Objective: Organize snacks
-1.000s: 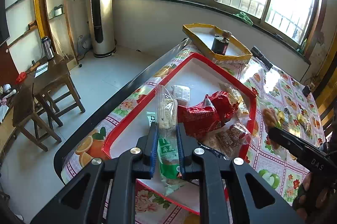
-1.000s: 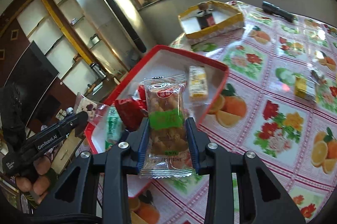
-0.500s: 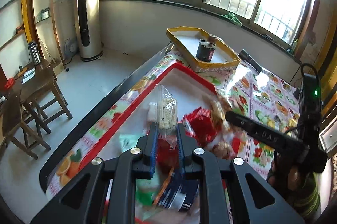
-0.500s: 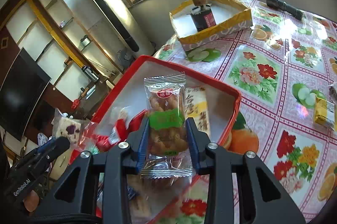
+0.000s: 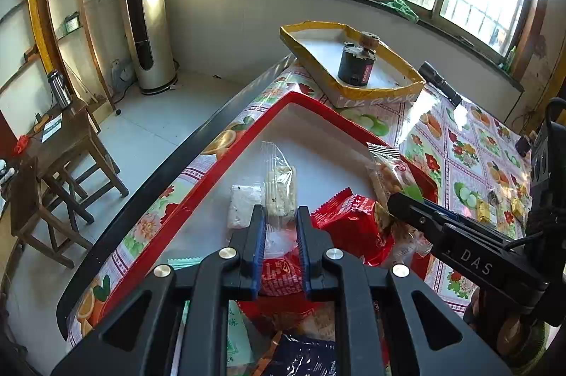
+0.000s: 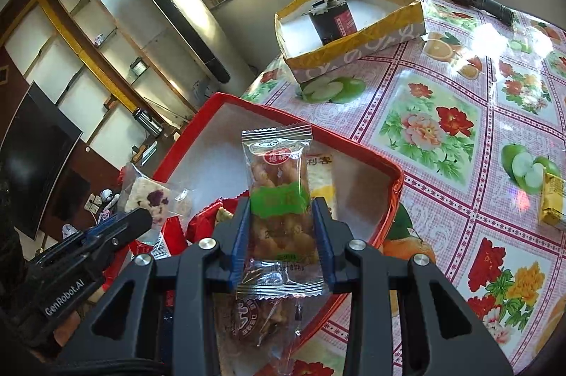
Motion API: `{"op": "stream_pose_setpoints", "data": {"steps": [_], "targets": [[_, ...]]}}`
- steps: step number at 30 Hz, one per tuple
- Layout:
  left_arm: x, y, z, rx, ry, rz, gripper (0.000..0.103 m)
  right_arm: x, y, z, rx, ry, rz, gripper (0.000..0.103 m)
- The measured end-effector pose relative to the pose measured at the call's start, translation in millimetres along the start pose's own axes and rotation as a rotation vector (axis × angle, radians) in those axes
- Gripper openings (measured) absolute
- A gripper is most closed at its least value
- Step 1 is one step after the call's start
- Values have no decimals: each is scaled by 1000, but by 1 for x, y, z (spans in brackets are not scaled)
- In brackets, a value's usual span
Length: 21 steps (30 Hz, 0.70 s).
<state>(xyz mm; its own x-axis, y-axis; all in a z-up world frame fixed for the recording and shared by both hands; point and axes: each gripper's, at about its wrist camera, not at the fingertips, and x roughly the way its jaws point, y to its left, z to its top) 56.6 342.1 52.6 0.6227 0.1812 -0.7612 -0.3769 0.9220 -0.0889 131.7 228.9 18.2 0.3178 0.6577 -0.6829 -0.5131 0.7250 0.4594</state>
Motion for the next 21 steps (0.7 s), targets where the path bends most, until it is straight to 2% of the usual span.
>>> {"op": "stream_pose_setpoints", "data": {"steps": [4,18,21], "targets": [[5,-3,0,22,8,27,15,1,-1,0,0,2,10,37],[4,-6,-1,32,14,31,16,1,-5,0,2,7,17,39],[2,-6,-1,29,15,26,19,0,-5,0,8,8,19,39]]}}
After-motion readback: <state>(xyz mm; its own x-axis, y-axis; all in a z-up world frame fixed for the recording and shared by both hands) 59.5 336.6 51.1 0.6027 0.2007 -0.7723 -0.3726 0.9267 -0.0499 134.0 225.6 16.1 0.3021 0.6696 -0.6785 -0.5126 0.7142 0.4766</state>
